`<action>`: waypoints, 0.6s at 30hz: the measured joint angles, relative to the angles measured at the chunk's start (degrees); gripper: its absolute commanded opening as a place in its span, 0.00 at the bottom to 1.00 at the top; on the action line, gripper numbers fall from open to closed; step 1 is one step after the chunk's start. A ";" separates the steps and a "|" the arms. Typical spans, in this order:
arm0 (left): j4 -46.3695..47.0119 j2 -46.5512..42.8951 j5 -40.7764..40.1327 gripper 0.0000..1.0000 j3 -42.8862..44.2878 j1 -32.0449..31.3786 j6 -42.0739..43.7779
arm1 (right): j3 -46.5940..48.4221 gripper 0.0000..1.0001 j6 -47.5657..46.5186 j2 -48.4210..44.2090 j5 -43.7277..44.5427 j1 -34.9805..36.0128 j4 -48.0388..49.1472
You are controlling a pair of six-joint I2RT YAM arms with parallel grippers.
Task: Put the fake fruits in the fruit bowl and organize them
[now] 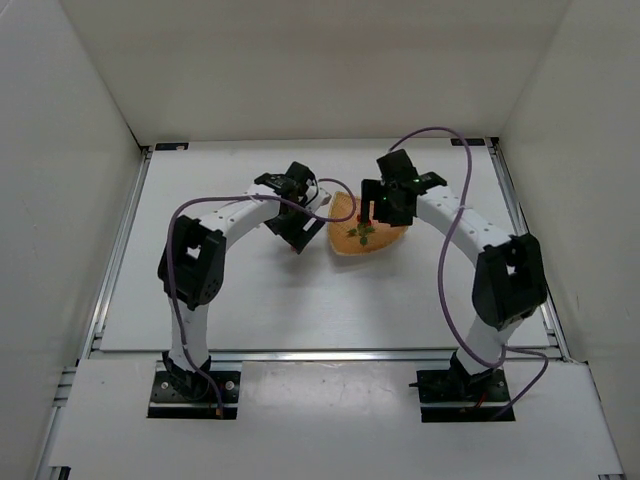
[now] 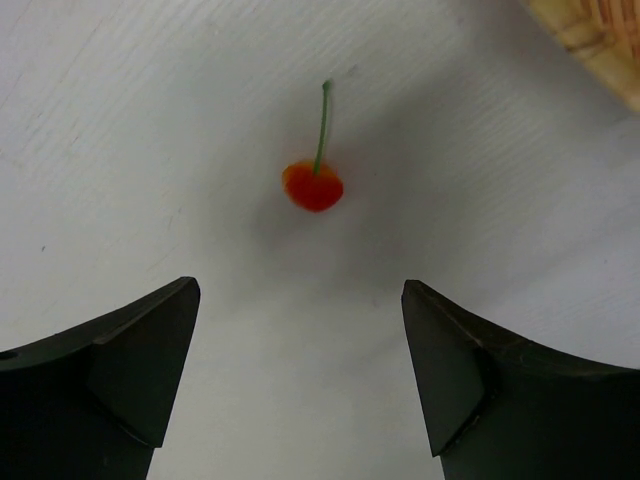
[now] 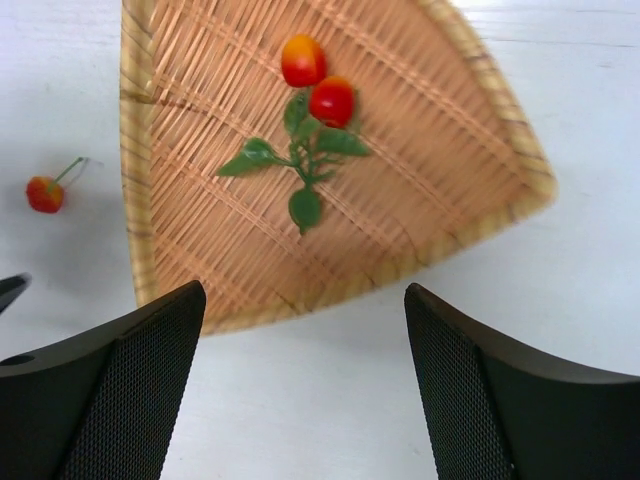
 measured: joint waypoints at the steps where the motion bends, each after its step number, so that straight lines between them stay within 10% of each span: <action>1: 0.20 1.11 0.24 0.87 0.61 -0.17 -0.02 | -0.72 0.85 0.15 -1.77 0.26 -0.52 -0.02; 18: 2.12 11.26 1.90 0.55 5.55 -0.57 -0.83 | -6.86 0.85 1.36 -17.70 2.60 -5.92 -0.79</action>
